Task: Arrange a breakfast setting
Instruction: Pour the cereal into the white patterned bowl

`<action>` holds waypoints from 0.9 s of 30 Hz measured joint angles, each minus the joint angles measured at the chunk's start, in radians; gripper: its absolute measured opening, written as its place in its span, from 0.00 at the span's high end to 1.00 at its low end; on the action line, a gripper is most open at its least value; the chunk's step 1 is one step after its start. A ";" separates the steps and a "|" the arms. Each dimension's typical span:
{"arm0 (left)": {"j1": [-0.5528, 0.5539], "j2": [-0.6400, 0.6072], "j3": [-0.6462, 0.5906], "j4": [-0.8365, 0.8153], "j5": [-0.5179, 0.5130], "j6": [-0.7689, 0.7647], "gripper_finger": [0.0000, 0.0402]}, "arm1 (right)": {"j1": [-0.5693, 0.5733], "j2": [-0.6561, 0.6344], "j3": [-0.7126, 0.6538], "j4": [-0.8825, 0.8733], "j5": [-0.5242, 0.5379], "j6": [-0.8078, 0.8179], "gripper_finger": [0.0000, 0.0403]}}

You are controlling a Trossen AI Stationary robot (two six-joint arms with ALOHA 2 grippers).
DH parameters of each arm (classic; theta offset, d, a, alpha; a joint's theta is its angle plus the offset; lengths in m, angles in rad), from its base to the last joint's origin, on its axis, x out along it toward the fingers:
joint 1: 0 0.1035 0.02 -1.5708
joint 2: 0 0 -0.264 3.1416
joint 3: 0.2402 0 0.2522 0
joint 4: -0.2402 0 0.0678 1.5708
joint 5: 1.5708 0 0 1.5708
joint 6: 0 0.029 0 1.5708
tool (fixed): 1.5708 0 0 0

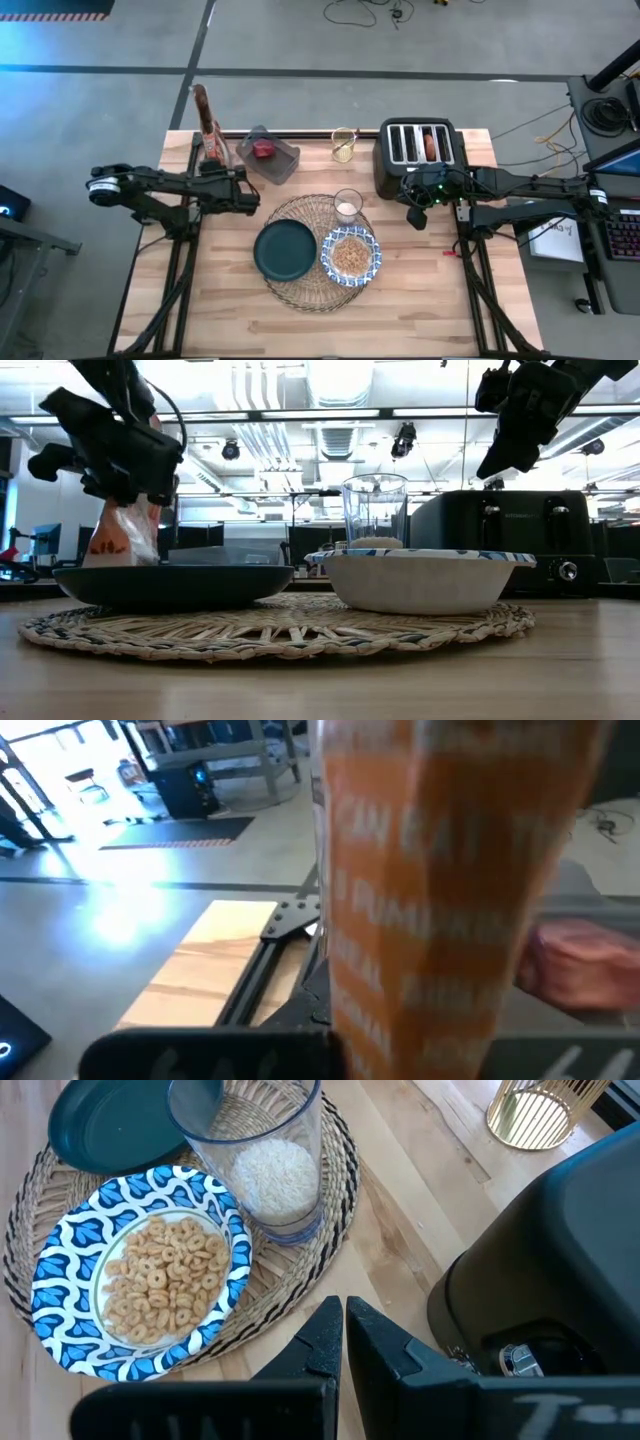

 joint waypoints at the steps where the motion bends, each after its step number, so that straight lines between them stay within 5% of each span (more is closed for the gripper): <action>1: 0.011 0.003 0.000 0.001 -0.009 0.000 1.00 | 0.000 0.000 0.000 0.000 0.000 0.000 0.98; 12: 0.033 0.061 0.000 0.028 0.015 0.012 0.98 | 0.000 0.000 0.000 0.000 0.000 0.000 0.98; 23: 0.032 0.106 0.000 0.030 0.063 0.015 0.82 | 0.000 0.000 0.000 0.000 0.000 0.000 0.98; 27: 0.013 0.105 0.002 0.039 0.153 0.013 0.76 | 0.000 0.000 0.000 0.000 0.000 0.000 0.98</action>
